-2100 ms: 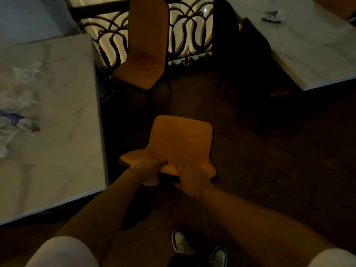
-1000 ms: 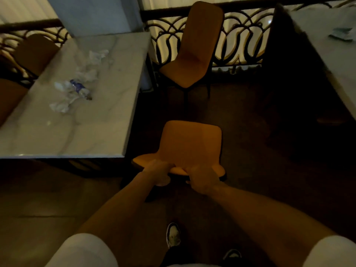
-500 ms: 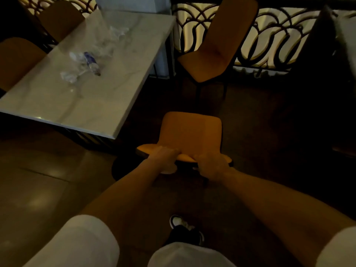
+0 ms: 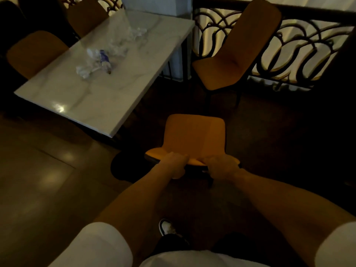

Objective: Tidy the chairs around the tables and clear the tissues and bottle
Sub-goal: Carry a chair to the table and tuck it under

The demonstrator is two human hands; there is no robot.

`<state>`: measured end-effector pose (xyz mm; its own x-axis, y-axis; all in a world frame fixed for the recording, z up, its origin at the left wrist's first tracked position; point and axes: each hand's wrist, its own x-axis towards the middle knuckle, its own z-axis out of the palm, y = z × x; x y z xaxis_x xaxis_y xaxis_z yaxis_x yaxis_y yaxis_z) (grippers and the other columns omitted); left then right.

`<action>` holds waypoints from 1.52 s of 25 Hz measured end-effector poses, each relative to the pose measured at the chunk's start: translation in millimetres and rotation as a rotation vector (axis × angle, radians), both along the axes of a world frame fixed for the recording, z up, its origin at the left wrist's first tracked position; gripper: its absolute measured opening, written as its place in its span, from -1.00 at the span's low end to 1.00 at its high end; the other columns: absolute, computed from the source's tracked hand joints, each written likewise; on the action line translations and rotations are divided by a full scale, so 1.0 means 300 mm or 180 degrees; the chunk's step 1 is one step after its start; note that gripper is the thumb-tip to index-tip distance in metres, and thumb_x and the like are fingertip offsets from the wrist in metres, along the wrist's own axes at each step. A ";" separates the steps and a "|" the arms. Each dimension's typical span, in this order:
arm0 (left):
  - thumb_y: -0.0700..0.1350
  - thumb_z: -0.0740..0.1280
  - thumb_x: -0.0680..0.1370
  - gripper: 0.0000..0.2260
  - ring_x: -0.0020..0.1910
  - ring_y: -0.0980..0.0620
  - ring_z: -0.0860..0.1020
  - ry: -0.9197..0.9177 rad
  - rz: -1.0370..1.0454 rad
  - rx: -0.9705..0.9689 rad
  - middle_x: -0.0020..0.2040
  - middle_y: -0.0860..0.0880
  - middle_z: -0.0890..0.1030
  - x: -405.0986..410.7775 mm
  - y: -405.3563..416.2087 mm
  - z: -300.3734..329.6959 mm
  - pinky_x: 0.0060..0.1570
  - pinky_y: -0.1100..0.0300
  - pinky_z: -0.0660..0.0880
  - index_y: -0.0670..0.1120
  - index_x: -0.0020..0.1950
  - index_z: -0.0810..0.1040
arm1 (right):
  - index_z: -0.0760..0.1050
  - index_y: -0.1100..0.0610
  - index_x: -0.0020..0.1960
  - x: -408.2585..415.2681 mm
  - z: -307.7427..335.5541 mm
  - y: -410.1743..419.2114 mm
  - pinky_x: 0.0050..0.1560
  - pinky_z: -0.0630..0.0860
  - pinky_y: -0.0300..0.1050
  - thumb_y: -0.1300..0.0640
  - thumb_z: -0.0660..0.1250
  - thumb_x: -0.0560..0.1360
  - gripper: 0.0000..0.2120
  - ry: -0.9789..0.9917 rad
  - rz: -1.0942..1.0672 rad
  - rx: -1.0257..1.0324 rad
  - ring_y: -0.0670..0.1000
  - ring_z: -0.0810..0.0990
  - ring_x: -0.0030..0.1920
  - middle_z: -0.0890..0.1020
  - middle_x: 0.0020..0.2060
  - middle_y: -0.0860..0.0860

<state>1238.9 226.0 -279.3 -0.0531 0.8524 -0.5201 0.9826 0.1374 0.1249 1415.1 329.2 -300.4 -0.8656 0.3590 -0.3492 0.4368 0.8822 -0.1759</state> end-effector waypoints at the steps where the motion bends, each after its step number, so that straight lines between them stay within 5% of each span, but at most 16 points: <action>1: -0.14 0.29 0.58 -0.80 -0.12 -0.05 0.47 0.0031 0.0098 -0.0003 -0.04 -0.04 0.51 0.025 0.016 0.003 -0.16 0.07 0.38 -0.04 0.19 0.44 | 0.23 -0.08 0.52 0.016 -0.006 0.034 -0.19 0.39 -0.11 -0.06 0.19 0.63 -0.53 0.0048 0.0087 -0.0028 0.06 0.57 0.10 0.55 0.24 0.00; 7: -0.12 0.29 0.57 -0.85 -0.08 -0.08 0.52 0.0173 0.0725 -0.0150 0.01 -0.07 0.57 0.241 0.131 0.023 -0.10 0.03 0.49 -0.01 0.14 0.50 | 0.32 0.01 0.44 0.137 -0.072 0.244 -0.06 0.57 0.07 -0.04 0.22 0.62 -0.59 0.0000 0.0540 -0.0592 0.10 0.59 0.00 0.58 0.14 0.06; 12: -0.12 0.31 0.54 -0.90 -0.11 -0.06 0.52 0.0185 0.1174 -0.0097 -0.04 -0.04 0.55 0.333 0.204 -0.001 -0.01 -0.04 0.54 0.03 0.04 0.48 | 0.38 0.07 0.39 0.180 -0.085 0.362 -0.27 0.51 0.01 0.02 0.24 0.63 -0.64 0.0177 0.0973 -0.0625 0.03 0.51 -0.24 0.58 0.01 0.08; 22: -0.12 0.29 0.56 -0.92 -0.15 -0.03 0.47 0.0248 0.1739 -0.0048 -0.09 -0.01 0.49 0.377 0.431 -0.008 -0.12 0.07 0.42 0.03 0.03 0.46 | 0.27 0.04 0.50 0.141 -0.047 0.655 -0.21 0.54 0.03 0.02 0.24 0.63 -0.54 0.0050 0.1419 -0.0695 0.05 0.51 -0.19 0.57 0.07 0.08; 28: -0.16 0.27 0.52 -0.79 -0.23 0.00 0.42 0.0243 0.2155 -0.0024 -0.21 0.02 0.42 0.446 0.562 -0.031 -0.15 0.06 0.43 0.09 -0.21 0.31 | 0.31 0.01 0.45 0.129 -0.058 0.841 -0.19 0.52 0.00 -0.01 0.22 0.63 -0.59 -0.0024 0.1837 -0.0644 0.06 0.53 -0.12 0.56 0.08 0.02; 34: -0.15 0.25 0.55 -0.89 -0.19 -0.05 0.48 0.0348 0.2783 -0.0387 -0.14 -0.03 0.50 0.571 0.739 -0.002 -0.13 -0.02 0.46 0.06 -0.12 0.39 | 0.27 -0.08 0.47 0.121 -0.080 1.051 -0.38 0.52 0.04 -0.07 0.16 0.64 -0.59 -0.0004 0.2525 -0.0153 -0.01 0.47 -0.36 0.55 -0.18 -0.04; 38: -0.09 0.25 0.59 -0.85 -0.02 -0.09 0.52 0.0179 0.3312 -0.0428 0.08 -0.06 0.56 0.654 0.856 0.010 0.05 -0.06 0.48 0.02 0.15 0.49 | 0.24 -0.11 0.49 0.099 -0.038 1.178 -0.49 0.40 -0.03 -0.11 0.15 0.63 -0.56 0.0112 0.3171 0.0262 -0.02 0.46 -0.41 0.51 -0.28 -0.08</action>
